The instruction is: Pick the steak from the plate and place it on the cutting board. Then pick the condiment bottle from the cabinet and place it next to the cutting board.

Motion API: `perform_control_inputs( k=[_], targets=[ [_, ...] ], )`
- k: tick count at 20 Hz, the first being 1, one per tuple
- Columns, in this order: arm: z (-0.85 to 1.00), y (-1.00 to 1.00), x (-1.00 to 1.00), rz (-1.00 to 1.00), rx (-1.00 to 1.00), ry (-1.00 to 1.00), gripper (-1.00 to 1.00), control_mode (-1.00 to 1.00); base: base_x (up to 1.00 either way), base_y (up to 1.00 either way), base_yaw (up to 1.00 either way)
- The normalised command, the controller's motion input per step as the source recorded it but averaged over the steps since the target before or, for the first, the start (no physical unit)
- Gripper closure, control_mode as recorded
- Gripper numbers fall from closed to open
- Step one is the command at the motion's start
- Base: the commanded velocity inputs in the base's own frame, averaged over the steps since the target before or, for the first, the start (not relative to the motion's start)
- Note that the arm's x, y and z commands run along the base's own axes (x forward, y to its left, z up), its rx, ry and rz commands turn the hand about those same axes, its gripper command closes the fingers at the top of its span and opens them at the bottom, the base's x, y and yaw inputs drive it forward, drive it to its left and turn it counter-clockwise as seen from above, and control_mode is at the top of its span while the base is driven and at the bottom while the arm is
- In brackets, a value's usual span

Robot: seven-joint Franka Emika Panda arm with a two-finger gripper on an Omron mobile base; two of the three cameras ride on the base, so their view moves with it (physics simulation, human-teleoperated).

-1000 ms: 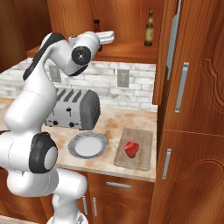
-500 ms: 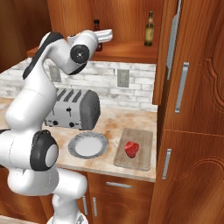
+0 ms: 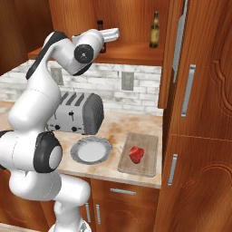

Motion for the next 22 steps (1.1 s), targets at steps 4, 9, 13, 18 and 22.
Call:
perform_control_inputs(
  k=[4,9,13,18,22],
  targets=[
    [0.15,0.19,0.0,-0.02,0.01,0.07,-1.0,-1.0,0.0,0.0,0.0],
    [0.14,0.22,0.0,-0.02,0.01,0.08,-1.0,-1.0,0.0,0.0,0.0],
    [0.22,0.17,0.0,-0.03,0.02,0.05,-1.0,-1.0,0.0,0.0,0.0],
    [0.27,0.14,0.0,-0.04,0.04,0.02,-1.0,-1.0,0.0,0.0,0.0],
    [0.2,0.12,0.0,-0.04,0.02,0.05,-1.0,-1.0,0.0,0.0,0.0]
  ],
)
